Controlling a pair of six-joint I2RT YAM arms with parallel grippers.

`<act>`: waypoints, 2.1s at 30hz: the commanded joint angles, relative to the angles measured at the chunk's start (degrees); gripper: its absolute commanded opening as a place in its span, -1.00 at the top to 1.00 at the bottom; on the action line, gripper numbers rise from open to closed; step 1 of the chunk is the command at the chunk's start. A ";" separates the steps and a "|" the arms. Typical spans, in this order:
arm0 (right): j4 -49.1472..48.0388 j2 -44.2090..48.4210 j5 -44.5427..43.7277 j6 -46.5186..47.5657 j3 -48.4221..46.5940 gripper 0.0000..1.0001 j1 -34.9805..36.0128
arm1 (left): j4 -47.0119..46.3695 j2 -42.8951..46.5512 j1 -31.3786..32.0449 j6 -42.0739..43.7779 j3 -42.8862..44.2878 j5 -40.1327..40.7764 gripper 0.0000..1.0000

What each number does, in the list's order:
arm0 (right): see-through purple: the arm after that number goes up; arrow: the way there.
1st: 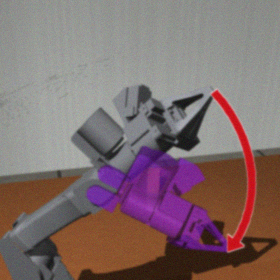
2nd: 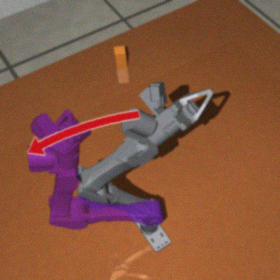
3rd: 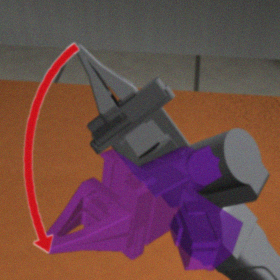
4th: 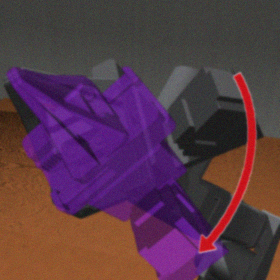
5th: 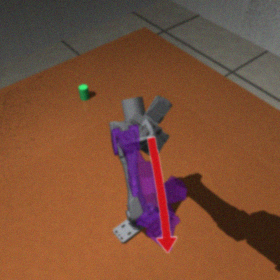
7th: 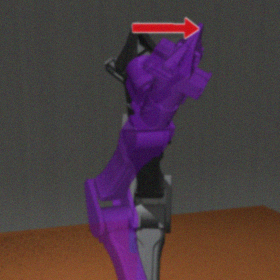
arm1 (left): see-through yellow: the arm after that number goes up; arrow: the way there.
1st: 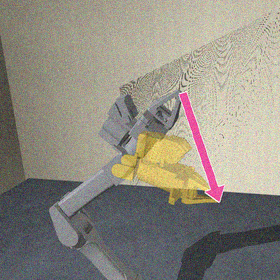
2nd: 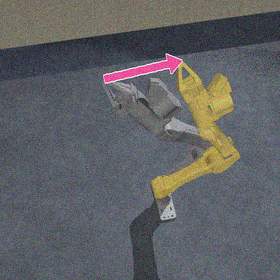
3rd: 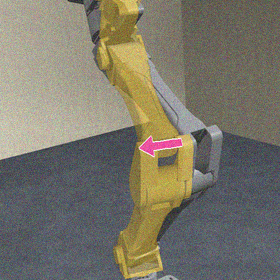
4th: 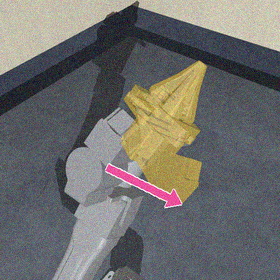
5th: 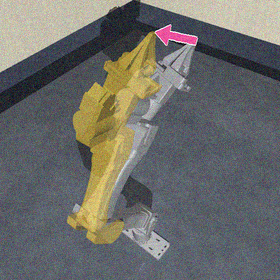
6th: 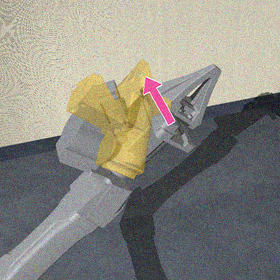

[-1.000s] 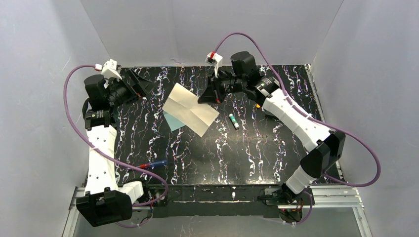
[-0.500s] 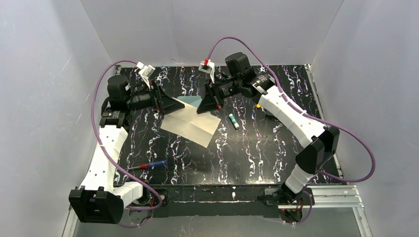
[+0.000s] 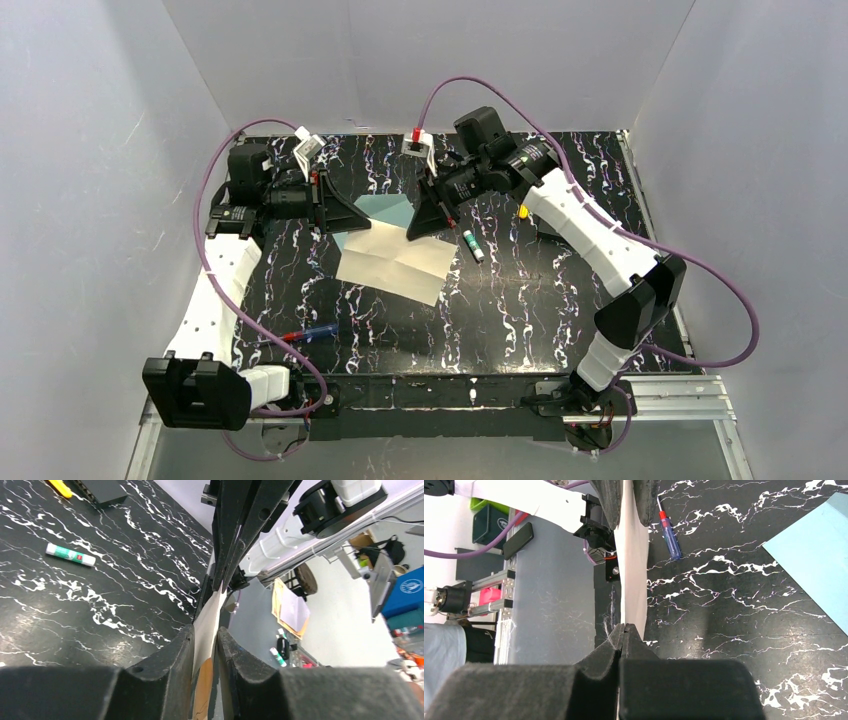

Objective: Place the letter into the envelope and seal it

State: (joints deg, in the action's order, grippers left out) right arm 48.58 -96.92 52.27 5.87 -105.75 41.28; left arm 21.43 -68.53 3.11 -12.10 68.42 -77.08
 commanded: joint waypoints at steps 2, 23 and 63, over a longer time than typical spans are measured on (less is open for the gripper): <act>1.00 -0.63 1.18 0.47 -3.41 0.97 0.03 | -1.01 0.31 -0.21 -1.45 1.19 -5.42 0.53; -1.76 -0.17 3.77 -1.38 -3.85 0.97 -0.50 | 1.44 1.38 -0.08 1.66 1.93 -2.34 1.00; -19.99 -0.81 9.89 -16.44 -1.08 0.34 -1.37 | -5.58 -5.16 2.09 -3.02 9.17 -6.95 1.00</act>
State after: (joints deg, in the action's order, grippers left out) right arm 34.46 -98.70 56.73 -6.59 -105.34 39.77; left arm 16.80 -75.16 5.21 -15.05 76.07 -82.00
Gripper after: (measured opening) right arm 0.352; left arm 0.007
